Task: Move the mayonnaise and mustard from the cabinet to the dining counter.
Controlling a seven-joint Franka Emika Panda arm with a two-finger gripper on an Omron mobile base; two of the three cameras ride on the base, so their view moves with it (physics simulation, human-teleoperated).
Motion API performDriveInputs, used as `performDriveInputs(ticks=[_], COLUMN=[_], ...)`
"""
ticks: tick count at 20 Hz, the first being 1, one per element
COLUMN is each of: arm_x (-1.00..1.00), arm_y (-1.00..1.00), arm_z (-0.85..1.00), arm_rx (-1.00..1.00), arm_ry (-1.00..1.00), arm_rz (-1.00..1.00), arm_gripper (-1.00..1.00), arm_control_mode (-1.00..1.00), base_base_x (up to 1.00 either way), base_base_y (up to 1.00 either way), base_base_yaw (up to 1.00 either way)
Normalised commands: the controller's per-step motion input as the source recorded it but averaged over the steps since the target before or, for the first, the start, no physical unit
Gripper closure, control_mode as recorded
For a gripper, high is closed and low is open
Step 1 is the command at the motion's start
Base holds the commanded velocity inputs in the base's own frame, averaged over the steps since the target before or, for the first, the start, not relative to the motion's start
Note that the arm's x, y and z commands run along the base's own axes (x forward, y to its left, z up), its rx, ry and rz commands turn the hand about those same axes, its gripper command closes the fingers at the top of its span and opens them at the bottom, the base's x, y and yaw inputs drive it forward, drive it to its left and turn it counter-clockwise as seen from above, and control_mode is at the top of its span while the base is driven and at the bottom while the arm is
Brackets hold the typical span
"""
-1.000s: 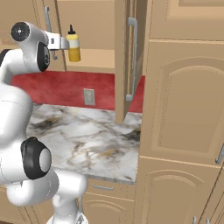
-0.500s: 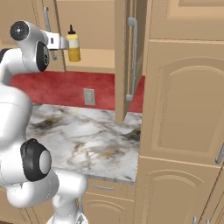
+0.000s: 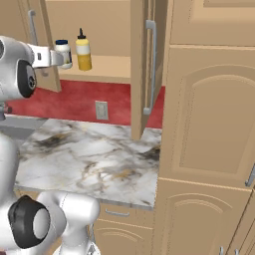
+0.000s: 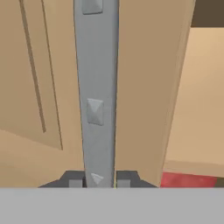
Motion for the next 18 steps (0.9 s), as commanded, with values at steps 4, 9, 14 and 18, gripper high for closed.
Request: performDriveInputs(ticks=[4, 9, 14, 18], arm_x=[-1.00, -1.00, -1.00, -0.88], arm_y=[0.00, 0.00, 0.00, 0.00], arm_z=[0.00, 0.00, 0.00, -0.01], arm_rx=[0.00, 0.00, 0.00, 0.00], arm_ry=[-0.18, -0.17, -0.12, 0.00], arm_rz=[0.00, 0.00, 0.00, 0.00], arm_gripper=[1.00, 1.00, 1.00, 1.00], arm_control_mode=[-1.00, -1.00, -1.00, -1.00], base_base_x=[0.00, 0.00, 0.00, 0.00], base_base_y=[0.00, 0.00, 0.00, 0.00], base_base_yaw=[0.00, 0.00, 0.00, 0.00])
